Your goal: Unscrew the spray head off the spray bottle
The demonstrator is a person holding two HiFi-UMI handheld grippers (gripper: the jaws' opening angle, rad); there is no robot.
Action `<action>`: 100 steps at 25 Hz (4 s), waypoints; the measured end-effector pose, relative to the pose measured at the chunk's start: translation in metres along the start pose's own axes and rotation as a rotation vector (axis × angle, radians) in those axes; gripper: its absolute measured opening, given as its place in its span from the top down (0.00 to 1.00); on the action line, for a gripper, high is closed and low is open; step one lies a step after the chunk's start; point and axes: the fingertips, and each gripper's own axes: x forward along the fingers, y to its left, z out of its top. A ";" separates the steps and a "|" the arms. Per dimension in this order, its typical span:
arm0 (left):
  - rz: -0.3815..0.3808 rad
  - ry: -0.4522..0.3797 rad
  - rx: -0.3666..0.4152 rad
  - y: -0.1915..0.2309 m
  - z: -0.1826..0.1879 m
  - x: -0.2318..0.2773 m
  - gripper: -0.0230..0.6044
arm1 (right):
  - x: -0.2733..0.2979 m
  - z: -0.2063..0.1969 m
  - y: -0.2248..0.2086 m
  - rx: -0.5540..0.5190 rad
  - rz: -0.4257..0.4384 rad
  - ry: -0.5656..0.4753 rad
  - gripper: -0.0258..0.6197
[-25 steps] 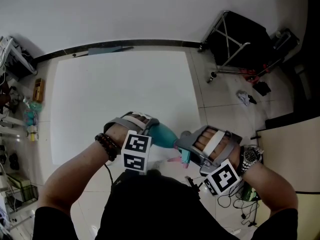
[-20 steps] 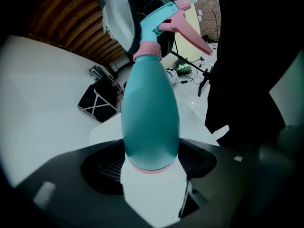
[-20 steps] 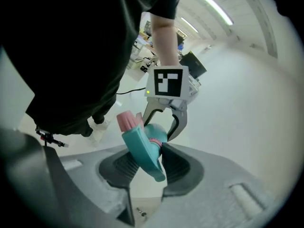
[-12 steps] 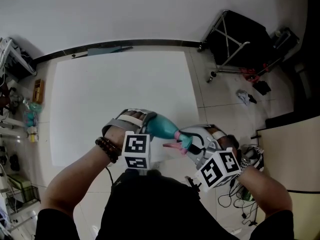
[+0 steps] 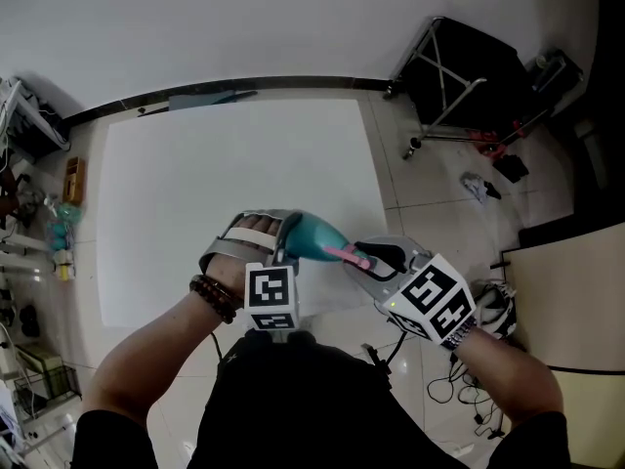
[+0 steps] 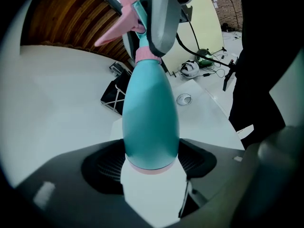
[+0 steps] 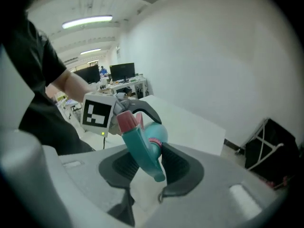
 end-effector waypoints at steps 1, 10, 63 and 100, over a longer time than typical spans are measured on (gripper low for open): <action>0.009 0.006 -0.002 0.001 -0.001 0.001 0.37 | 0.001 -0.001 -0.002 0.057 0.004 -0.007 0.78; 0.088 0.050 -0.021 0.009 -0.006 0.002 0.37 | 0.004 0.001 -0.017 0.573 0.063 -0.120 0.78; -0.124 -0.204 -0.580 -0.043 -0.018 0.028 0.37 | -0.008 0.013 -0.013 0.963 0.218 -0.321 0.62; -0.079 -0.267 -0.894 -0.037 -0.076 0.084 0.36 | 0.037 -0.002 0.001 0.795 0.092 -0.280 0.64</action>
